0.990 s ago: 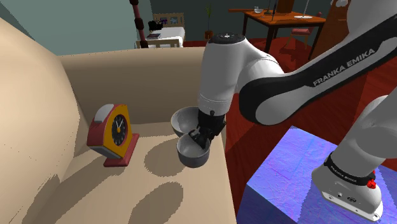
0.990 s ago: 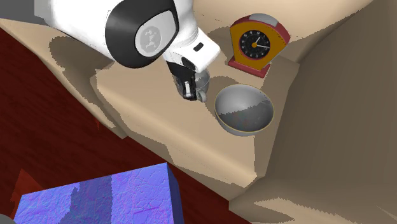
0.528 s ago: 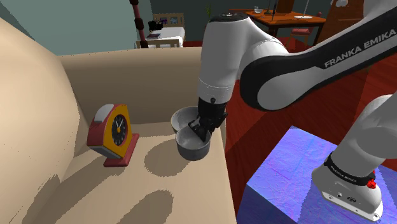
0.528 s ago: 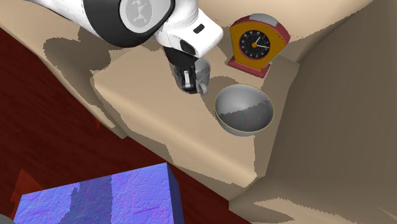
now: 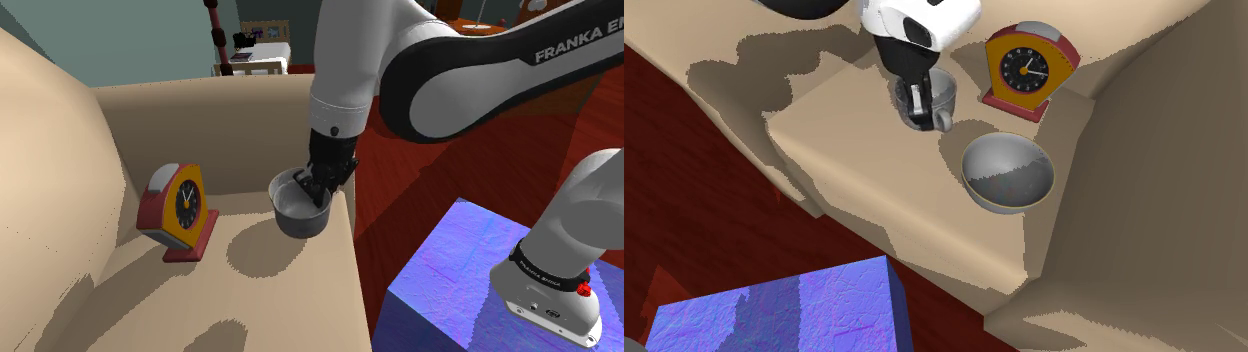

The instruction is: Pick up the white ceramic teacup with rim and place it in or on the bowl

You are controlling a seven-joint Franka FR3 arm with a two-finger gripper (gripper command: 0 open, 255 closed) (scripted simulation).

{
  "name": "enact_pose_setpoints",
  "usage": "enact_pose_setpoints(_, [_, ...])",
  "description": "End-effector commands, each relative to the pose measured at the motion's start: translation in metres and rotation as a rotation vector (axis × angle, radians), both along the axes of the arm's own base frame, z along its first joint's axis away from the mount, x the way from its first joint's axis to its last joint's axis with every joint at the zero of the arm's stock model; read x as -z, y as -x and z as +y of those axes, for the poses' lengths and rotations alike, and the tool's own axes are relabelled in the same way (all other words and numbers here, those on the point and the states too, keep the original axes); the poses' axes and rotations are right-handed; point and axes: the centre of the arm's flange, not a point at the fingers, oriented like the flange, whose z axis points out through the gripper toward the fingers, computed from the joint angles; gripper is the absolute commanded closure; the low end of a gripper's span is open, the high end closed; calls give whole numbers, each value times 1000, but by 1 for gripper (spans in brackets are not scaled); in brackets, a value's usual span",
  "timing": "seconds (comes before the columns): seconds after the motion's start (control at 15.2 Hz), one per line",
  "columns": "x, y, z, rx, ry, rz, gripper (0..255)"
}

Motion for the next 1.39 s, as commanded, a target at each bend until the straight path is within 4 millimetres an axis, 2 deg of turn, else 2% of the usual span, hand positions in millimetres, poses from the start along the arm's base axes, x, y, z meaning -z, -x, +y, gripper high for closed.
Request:
enact_pose_setpoints(0.0, [-11,1,0,0,0,0,255])
enact_pose_setpoints(0.26, [-28,1,0,0,0,0,255])
enact_pose_setpoints(0.99, [-41,-116,-85,0,0,0,255])
enact_pose_setpoints(1.06, [-43,-132,-97,0,0,0,255])
enact_pose_setpoints(1.32, [-22,-132,-97,0,0,0,255])
